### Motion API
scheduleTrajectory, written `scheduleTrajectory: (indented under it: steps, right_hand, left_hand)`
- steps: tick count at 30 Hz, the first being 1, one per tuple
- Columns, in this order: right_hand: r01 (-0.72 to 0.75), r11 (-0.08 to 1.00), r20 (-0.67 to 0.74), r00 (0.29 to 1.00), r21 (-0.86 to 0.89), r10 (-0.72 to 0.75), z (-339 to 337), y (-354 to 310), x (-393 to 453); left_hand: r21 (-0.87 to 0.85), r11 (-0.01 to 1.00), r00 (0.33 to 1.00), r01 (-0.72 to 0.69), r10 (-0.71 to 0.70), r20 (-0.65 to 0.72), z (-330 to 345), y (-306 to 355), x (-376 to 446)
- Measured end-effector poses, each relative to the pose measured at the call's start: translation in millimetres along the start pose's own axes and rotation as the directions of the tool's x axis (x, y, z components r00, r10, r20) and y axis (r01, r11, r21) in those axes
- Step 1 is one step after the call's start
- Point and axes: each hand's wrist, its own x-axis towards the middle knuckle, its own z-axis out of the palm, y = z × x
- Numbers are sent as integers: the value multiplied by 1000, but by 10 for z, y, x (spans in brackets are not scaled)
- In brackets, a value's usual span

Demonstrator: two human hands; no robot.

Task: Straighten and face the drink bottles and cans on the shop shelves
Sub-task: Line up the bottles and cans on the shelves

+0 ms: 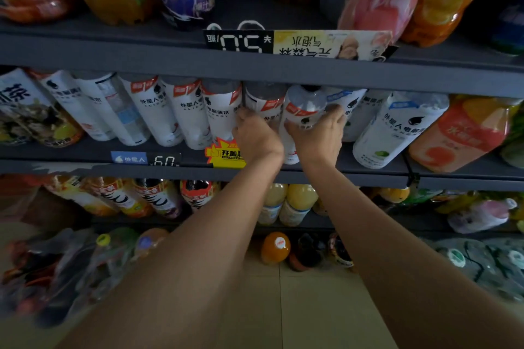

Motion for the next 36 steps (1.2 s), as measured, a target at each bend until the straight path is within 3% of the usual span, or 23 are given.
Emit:
scheduleTrajectory:
  steps: [7,13,17,26,31,36]
  right_hand:
    - [-180,984,140,974,-12,180,227,260,27]
    - [-163,972,179,965,-167,193,358,348,144]
    - [-78,976,199,973,-205,119,384,373,220]
    - [-104,972,230,961,-211,153,448,293,338]
    - [-131,978,177,971,-165,160,474,388,283]
    - [-49,977,132,988,-207,78,404,405,140]
  left_hand:
    - [-33,998,999,48,-47,14,-38,3,-19]
    - [-6,987,981,158,-156,111,-37,-116,58]
    - [113,991,966,66,-92,241,-29,-110,122]
    - [400,902,975,-160,81,208,-193,-108,247]
    - [449,857,965,-255,191,182,-216,-232,172]
    - [435,837,943,-333,280,181,-308,-320,74]
